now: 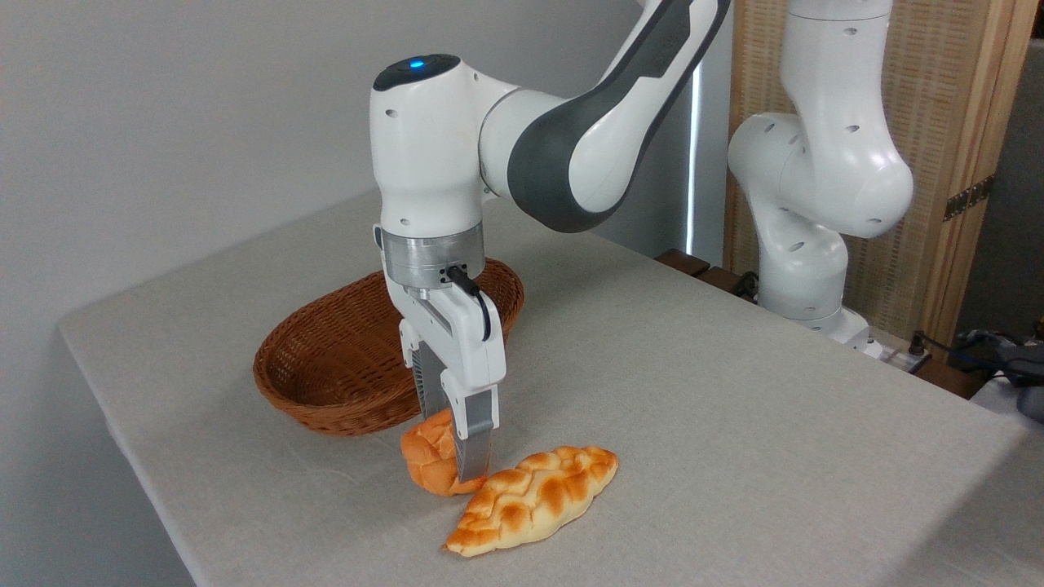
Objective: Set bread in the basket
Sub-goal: 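Close the gripper on the round bun, then lift the bun and carry it over the wicker basket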
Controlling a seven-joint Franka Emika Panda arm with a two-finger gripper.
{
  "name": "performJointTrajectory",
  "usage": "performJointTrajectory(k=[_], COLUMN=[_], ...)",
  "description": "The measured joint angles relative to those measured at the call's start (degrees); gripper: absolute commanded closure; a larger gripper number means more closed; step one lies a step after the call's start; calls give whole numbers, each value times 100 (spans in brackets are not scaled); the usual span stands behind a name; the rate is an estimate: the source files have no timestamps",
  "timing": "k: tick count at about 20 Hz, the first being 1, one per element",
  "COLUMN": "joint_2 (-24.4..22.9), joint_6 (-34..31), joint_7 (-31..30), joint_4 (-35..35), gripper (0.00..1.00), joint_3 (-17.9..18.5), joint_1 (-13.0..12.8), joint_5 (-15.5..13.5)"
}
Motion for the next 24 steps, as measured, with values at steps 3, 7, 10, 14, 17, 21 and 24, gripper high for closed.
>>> performJointTrajectory(k=[3, 7, 10, 14, 17, 21, 24], joint_2=[0, 0, 0, 0, -3, -61, -176], joint_6=[0, 0, 0, 0, 0, 0, 3], joint_7=[0, 0, 0, 0, -1, -6, -20], joint_4=[-3, -4, -4, -4, -2, 65, 297], gripper=[85, 85, 85, 88, 91, 90, 89], joint_3=[0, 0, -1, -1, -1, 8, 104], joint_1=[-6, -6, -6, -6, -6, -1, 28], joint_5=[0, 0, 0, 0, -1, -420, -998])
